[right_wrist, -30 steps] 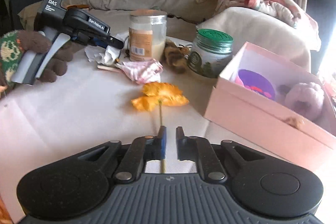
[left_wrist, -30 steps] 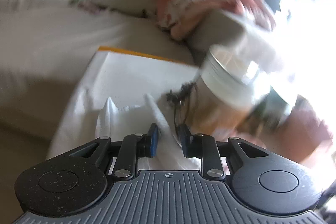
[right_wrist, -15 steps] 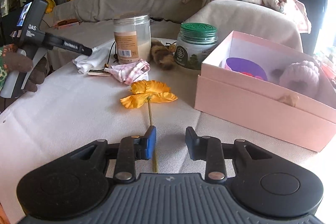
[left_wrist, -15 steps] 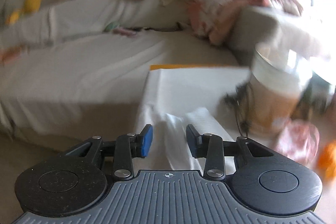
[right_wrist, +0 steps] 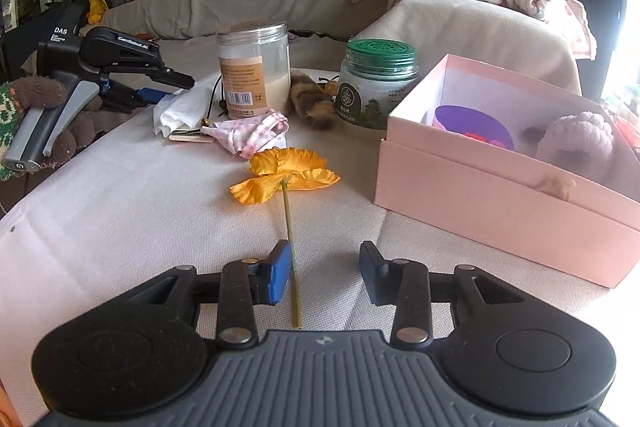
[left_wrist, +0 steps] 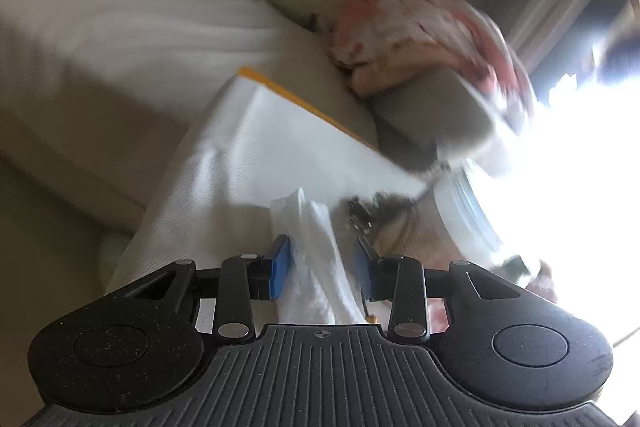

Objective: Organize soft objects
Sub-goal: 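Grasp the white tissue with the left tool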

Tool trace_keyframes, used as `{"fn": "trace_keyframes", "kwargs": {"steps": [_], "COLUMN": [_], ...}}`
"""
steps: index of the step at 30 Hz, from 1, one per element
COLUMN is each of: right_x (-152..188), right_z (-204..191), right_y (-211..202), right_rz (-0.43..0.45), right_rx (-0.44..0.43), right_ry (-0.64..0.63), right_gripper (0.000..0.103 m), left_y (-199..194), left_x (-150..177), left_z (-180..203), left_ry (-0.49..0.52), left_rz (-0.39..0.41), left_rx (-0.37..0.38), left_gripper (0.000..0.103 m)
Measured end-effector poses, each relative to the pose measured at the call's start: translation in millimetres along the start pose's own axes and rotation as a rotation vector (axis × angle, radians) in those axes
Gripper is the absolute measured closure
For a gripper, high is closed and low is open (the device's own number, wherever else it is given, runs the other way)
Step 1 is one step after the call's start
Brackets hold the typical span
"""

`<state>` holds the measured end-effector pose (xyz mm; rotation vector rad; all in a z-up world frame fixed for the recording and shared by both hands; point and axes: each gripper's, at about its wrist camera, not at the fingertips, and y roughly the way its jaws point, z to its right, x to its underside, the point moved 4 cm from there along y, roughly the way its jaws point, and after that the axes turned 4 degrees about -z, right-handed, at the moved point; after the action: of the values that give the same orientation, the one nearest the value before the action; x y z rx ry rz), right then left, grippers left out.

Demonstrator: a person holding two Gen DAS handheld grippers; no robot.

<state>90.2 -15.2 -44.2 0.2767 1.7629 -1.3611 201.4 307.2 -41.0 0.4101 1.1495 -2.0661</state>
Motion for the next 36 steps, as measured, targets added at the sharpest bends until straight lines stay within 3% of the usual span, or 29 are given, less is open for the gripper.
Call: {"fn": "trace_keyframes", "kwargs": {"steps": [3,8,11,13,15,17,26,28,29,30,31,33,36], "right_x": [0.0,0.1,0.0,0.1,0.5,0.9,0.8,0.7,0.7,0.6,0.8,-1.2,-16.4], "right_z": [0.0,-0.6,-0.8,-2.1,-4.9,-6.2,-4.9,-5.0,-5.0,-4.9,-5.1,-7.2,-18.2], "right_y": [0.0,0.4,0.5,1.0,1.4,1.4,1.6,1.6,1.6,1.6,0.7,-6.7,-19.4], "right_rz": [0.000,0.000,-0.001,-0.004,-0.006,-0.006,-0.008,-0.007,-0.007,-0.007,-0.003,0.042,0.097], "right_rx": [0.001,0.003,0.001,-0.006,-0.010,-0.003,-0.005,-0.005,-0.005,-0.005,-0.003,0.004,-0.019], "right_ry": [-0.001,-0.003,-0.004,-0.012,-0.029,-0.037,-0.032,-0.032,-0.032,-0.032,-0.034,-0.046,-0.103], "right_gripper": [0.066,0.065,0.065,0.059,0.053,0.051,0.048,0.048,0.048,0.048,0.048,0.048,0.048], "left_y": [6.0,20.6,21.6,22.2,25.6,27.2,24.1,23.4,21.9,20.4,19.3,15.2,1.0], "left_x": [6.8,21.7,30.1,26.4,18.9,14.7,16.2,20.0,22.7,25.5,28.0,32.1,38.3], "left_z": [21.9,49.9,54.3,50.2,43.3,37.3,41.2,45.5,48.2,50.8,52.5,52.5,46.5], "left_ry": [0.149,0.383,0.465,0.437,0.394,0.373,0.293,0.326,0.350,0.366,0.367,0.344,0.317], "left_rz": [-0.026,-0.033,-0.029,-0.033,-0.039,-0.047,-0.062,-0.049,-0.039,-0.029,-0.029,-0.016,0.039], "left_rx": [-0.083,-0.311,-0.369,-0.382,-0.407,-0.426,-0.467,-0.457,-0.426,-0.397,-0.354,-0.287,-0.255], "left_gripper": [0.065,0.064,0.060,0.050,0.026,0.016,0.018,0.025,0.047,0.076,0.087,0.088,0.089]}}
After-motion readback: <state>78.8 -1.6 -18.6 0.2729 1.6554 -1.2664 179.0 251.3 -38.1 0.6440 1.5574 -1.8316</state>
